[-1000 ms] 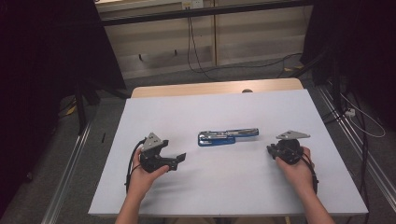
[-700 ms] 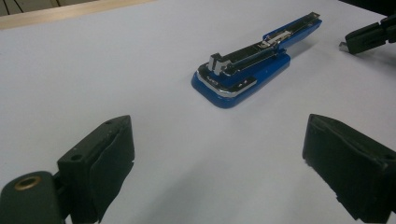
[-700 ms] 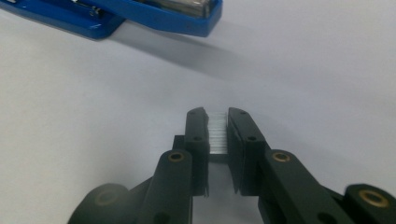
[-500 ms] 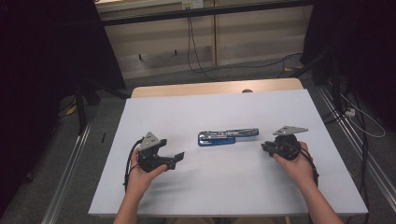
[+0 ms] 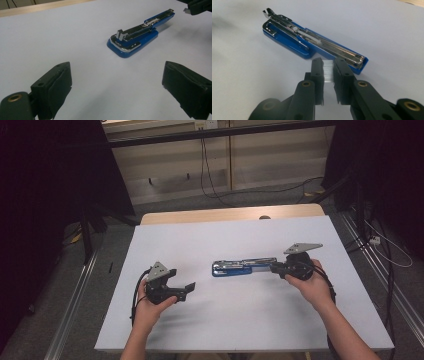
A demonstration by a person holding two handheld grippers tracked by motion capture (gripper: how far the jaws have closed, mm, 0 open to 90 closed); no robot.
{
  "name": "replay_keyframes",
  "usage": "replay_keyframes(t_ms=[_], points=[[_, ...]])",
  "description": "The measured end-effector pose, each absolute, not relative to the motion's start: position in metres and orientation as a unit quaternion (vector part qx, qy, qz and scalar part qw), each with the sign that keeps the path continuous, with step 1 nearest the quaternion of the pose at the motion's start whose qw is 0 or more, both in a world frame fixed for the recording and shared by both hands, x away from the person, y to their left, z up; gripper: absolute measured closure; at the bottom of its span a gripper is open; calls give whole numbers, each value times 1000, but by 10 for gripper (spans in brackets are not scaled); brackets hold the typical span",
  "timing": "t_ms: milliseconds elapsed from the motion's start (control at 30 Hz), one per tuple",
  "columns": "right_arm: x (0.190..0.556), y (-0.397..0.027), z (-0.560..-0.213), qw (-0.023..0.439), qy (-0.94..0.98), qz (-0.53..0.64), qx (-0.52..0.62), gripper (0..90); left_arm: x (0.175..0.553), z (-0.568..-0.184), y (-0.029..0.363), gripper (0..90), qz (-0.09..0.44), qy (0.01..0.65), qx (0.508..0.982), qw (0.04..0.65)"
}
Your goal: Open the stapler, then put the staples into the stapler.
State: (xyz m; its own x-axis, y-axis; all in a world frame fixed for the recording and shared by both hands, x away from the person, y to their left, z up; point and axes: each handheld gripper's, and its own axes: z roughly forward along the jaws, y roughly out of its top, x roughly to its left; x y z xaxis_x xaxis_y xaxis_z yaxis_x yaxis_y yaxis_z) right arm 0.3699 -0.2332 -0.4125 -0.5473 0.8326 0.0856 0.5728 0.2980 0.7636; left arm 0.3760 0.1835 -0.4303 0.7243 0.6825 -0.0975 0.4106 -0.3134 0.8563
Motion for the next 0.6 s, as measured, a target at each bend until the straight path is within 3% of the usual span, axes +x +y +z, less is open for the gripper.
replay_keyframes(t_ms=[600], points=[[397, -217, -391, 162, 804, 411, 398, 792, 373, -432, 187, 89, 141, 349, 798, 471]])
